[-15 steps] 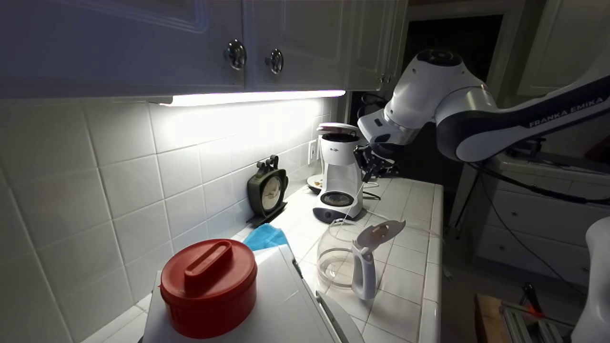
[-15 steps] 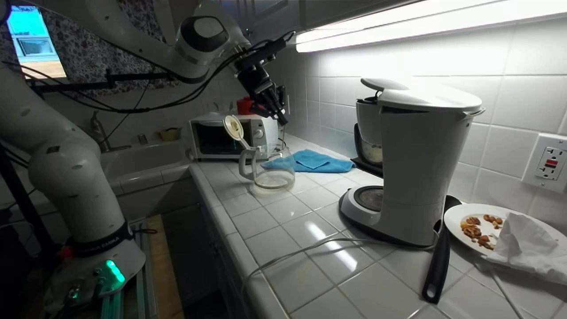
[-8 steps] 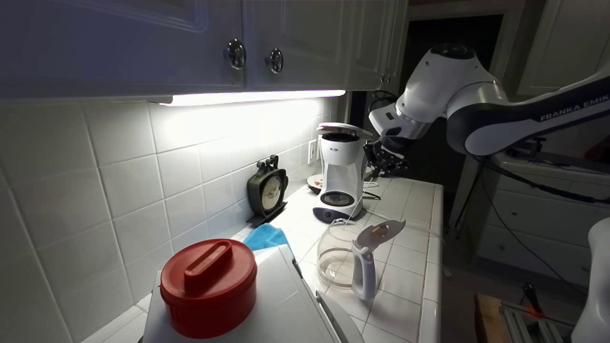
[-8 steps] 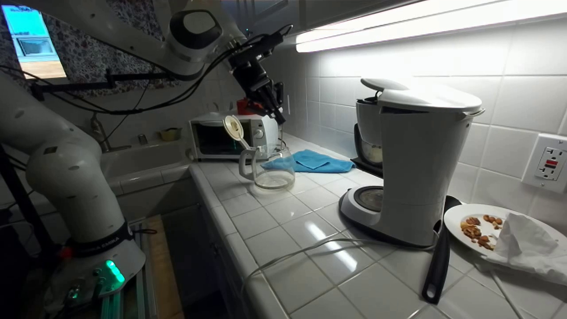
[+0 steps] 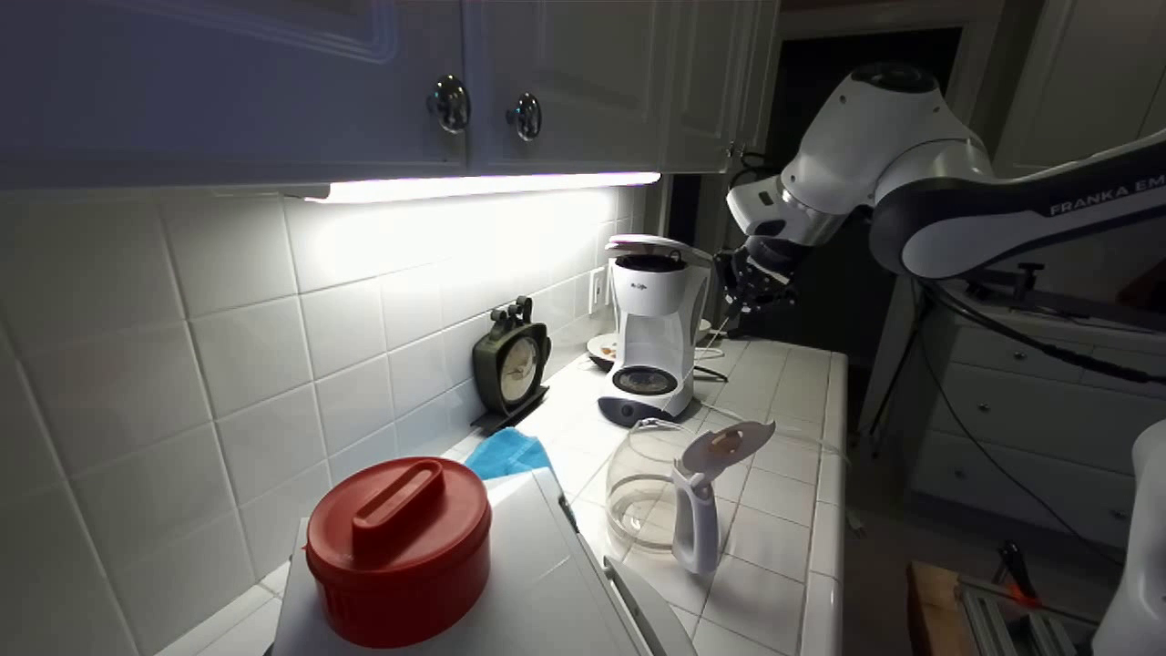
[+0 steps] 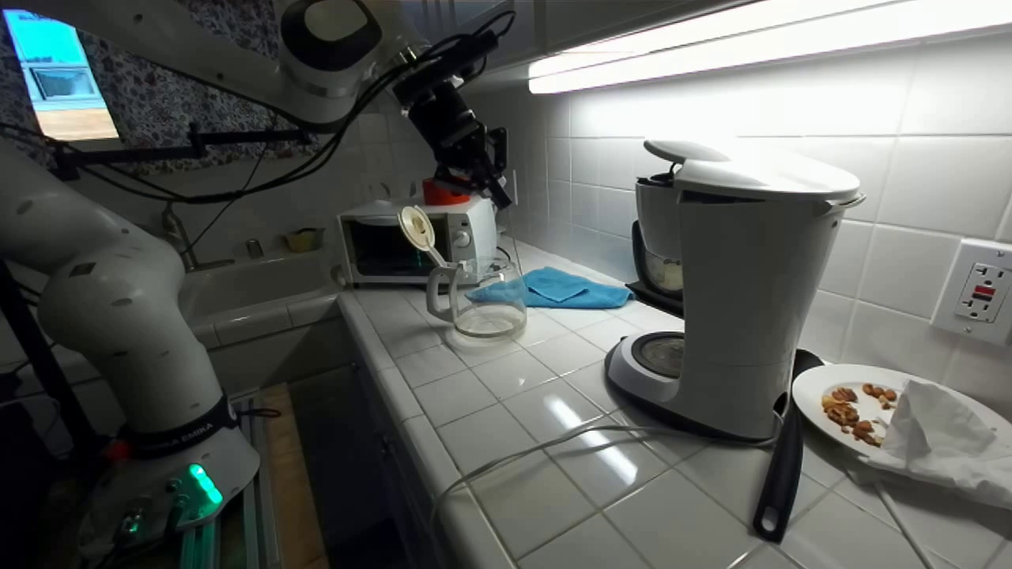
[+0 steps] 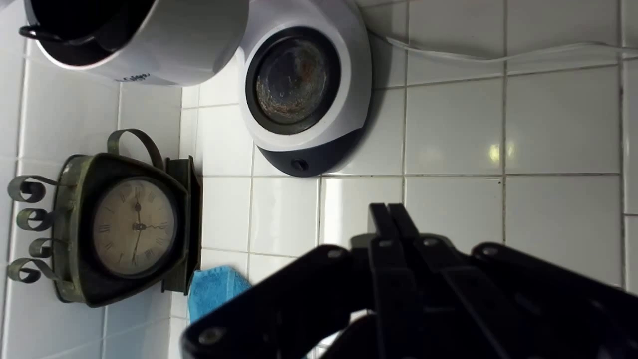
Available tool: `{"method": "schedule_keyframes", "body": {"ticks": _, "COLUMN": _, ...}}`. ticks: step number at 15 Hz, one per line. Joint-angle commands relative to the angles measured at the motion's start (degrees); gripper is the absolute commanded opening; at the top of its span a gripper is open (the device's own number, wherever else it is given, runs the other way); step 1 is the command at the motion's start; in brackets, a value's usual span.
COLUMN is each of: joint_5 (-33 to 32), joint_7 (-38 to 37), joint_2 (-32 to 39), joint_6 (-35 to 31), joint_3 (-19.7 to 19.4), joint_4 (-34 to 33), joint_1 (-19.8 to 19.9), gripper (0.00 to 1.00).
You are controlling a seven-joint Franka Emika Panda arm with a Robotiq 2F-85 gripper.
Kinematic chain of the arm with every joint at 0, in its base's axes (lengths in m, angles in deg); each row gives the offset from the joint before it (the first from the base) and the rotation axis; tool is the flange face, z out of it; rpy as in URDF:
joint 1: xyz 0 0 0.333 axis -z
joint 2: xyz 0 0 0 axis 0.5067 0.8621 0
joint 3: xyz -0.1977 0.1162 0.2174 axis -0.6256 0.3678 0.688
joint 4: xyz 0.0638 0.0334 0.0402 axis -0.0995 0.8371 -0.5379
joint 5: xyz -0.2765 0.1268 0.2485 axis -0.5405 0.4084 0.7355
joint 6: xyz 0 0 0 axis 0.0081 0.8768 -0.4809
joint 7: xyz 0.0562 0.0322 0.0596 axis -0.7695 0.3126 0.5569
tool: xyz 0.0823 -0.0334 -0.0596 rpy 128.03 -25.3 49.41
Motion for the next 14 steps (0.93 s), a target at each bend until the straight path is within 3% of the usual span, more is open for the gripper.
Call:
{"method": "schedule_keyframes", "body": {"ticks": 1, "joint_5": -1.33, "joint_7": -2.94, "joint_2": -2.63, "joint_6": 0.28, "joint_3": 1.13, "joint_4": 1.88, "joint_1": 2.73, "gripper": 0.04}}
{"method": "schedule_keyframes", "body": {"ticks": 14, "joint_5": -1.31, "joint_7": -16.63, "joint_2": 4.14, "joint_6": -4.41, "joint_3": 0.75, "joint_4": 5.79, "joint_1": 4.32, "gripper": 0.04}}
